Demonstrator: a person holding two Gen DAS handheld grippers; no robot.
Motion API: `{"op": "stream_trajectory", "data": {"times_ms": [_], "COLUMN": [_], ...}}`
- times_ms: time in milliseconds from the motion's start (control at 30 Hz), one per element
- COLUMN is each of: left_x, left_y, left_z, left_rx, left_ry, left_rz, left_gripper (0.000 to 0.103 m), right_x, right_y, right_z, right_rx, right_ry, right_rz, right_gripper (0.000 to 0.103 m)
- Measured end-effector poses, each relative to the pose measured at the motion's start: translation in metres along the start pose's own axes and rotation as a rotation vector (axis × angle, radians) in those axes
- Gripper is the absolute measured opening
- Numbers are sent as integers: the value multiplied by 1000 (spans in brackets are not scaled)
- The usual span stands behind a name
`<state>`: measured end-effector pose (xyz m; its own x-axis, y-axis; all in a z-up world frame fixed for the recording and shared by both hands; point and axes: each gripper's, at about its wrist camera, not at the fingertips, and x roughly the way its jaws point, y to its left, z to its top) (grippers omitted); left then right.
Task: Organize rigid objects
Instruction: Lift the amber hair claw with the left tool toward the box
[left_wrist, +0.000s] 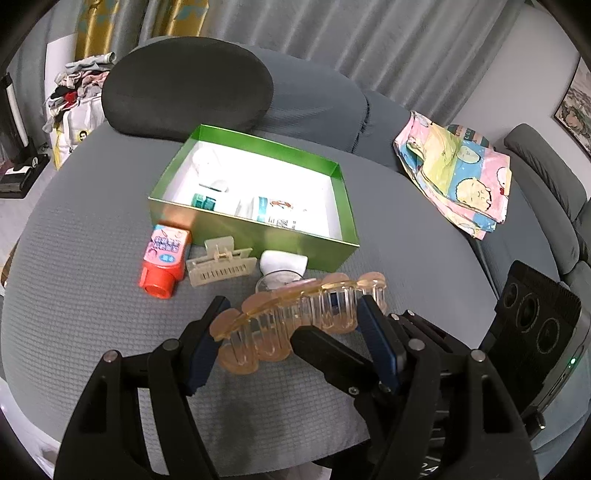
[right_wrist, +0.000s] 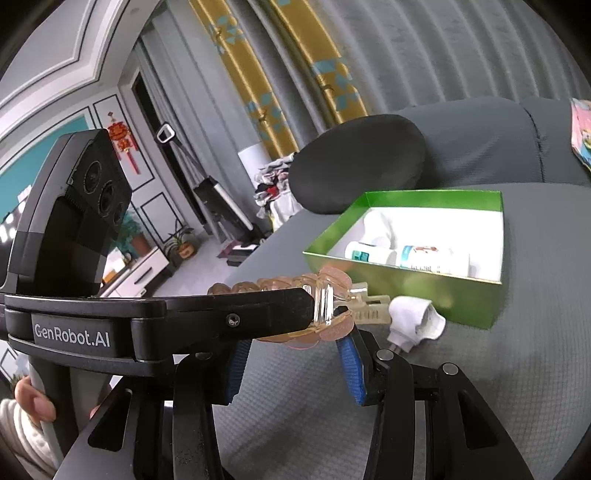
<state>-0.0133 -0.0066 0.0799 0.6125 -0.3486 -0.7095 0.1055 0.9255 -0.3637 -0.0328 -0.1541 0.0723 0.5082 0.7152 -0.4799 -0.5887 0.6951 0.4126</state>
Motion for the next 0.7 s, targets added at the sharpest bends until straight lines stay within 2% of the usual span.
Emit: {"op": "stream_trajectory", "data": {"times_ms": [433,700], "left_x": [8,20], "left_y": [8,7], "left_z": [29,57], "left_rx": [3,27], "left_ry": [-13,-8], "left_rz": [-35,-37], "left_gripper": [70,70], "right_x": [17,27], "right_y": [-3,-19], "right_z": [26,47], "right_rx": [-34,-14], "right_ry": [-14,-36], "right_rz": [-26,-36], "right_gripper": [47,47]}}
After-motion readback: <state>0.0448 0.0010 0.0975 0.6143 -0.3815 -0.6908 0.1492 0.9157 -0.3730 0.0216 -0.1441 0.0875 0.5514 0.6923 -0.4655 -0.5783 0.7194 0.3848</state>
